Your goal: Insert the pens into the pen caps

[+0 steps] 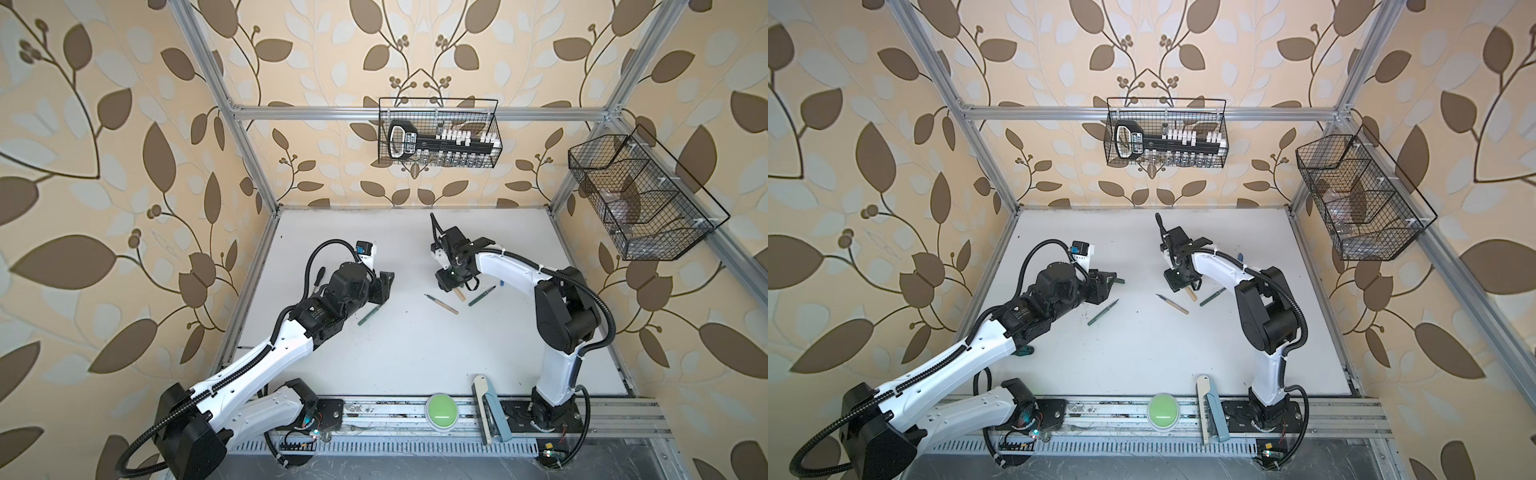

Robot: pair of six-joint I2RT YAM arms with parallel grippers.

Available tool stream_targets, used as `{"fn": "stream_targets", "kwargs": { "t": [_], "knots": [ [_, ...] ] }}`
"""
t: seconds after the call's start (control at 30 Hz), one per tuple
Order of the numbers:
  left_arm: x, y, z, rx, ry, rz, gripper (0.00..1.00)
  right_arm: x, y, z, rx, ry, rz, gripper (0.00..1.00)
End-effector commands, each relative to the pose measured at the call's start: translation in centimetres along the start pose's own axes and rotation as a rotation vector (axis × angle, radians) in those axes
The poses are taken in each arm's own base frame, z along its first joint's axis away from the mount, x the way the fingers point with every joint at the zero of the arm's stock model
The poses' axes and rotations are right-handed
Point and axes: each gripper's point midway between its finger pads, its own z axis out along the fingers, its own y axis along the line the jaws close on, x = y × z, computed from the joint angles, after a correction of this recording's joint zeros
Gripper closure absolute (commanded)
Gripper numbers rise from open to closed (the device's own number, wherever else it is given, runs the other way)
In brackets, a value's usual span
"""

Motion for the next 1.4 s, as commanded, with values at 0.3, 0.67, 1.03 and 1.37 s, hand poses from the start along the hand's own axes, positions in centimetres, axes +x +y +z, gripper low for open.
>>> {"fn": "stream_targets", "kwargs": {
  "t": [0.3,0.67,1.03,1.37],
  "knots": [
    [0.0,1.4,-1.9,-0.053,-0.046,-0.02,0.28,0.2,4.3,2.3,-0.087,0.11,-0.208,0.48],
    [0.4,1.7,-2.0,-0.06,-0.04,-0.028,0.24,1.7,5.0,4.8,-0.092,0.205,-0.25,0.54],
    [0.8,1.9,-2.0,-0.062,-0.034,-0.033,0.23,2.6,4.5,6.0,-0.05,0.249,-0.24,0.69],
    [2.0,1.3,-1.3,-0.011,-0.012,-0.029,0.17,1.6,4.8,5.2,-0.129,0.183,-0.131,0.85]
  ]
}}
